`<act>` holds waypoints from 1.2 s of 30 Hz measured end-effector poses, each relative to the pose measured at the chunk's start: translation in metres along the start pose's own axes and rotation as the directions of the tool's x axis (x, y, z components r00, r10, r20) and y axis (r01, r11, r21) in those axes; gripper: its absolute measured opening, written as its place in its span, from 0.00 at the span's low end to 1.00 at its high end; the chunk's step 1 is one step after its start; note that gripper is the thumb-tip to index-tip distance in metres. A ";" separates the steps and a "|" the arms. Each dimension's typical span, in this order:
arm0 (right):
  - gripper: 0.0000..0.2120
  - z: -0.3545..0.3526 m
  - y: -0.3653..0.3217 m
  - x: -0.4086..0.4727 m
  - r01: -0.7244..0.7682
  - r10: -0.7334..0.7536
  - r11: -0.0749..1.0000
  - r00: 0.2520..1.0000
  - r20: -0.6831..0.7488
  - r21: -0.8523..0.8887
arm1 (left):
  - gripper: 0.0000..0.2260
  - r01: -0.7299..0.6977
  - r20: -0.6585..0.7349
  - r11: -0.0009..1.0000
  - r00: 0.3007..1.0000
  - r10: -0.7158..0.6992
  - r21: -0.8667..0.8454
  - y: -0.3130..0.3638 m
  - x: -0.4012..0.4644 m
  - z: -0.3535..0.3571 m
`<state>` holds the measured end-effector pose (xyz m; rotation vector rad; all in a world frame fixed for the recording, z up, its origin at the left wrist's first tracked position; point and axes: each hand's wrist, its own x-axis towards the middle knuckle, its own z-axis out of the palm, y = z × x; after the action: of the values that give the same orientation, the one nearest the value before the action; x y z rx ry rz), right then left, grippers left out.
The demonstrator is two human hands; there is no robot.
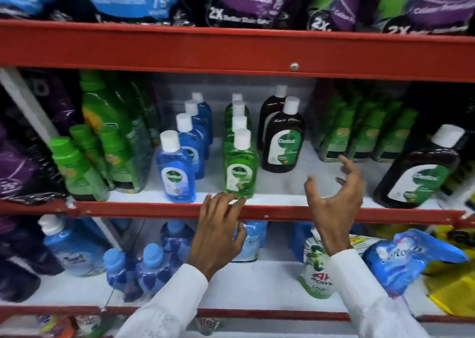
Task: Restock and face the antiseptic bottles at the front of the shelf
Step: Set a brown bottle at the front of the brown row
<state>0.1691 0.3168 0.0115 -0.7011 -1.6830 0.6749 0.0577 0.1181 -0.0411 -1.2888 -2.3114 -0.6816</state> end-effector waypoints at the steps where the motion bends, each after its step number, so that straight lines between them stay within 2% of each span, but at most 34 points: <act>1: 0.34 -0.008 0.011 0.002 -0.032 0.029 0.999 0.996 -0.087 -0.031 | 0.23 0.000 0.009 1.000 1.000 0.000 0.023 0.001 -0.001 0.004; 4: 0.42 -0.031 0.043 0.022 -0.115 0.072 0.980 0.966 -0.247 -0.163 | 0.24 0.010 0.006 0.998 1.000 -0.011 0.070 0.002 -0.003 0.015; 7: 0.50 -0.050 0.070 0.049 -0.246 0.154 0.927 0.938 -0.310 -0.284 | 0.25 0.007 0.017 0.997 1.000 -0.008 0.079 0.002 -0.004 0.017; 10: 0.56 -0.060 0.089 0.068 -0.324 0.245 0.912 0.923 -0.298 -0.253 | 0.27 0.009 0.047 0.997 0.999 -0.012 0.072 0.001 -0.005 0.016; 13: 0.55 -0.064 0.098 0.080 -0.347 0.279 0.915 0.914 -0.295 -0.208 | 0.27 0.018 0.055 0.998 0.998 -0.022 0.064 0.003 -0.005 0.017; 19: 0.53 -0.057 0.081 0.069 -0.284 0.233 0.934 0.944 -0.232 -0.217 | 0.28 0.041 0.081 0.998 0.996 -0.045 0.049 0.003 -0.005 0.017; 28: 0.54 0.021 0.000 0.018 -0.175 0.178 0.981 0.984 0.032 -0.083 | 0.28 0.024 0.100 0.999 0.995 -0.026 0.023 0.000 -0.005 0.012; 36: 0.51 0.053 -0.016 -0.004 -0.185 0.196 0.975 0.976 0.090 -0.123 | 0.30 0.030 0.137 0.998 0.990 -0.038 0.061 0.000 -0.007 0.010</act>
<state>0.1162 0.2989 0.0103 -0.9324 -1.7734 0.7640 0.0599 0.1195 -0.0530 -1.3101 -2.4493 -0.5465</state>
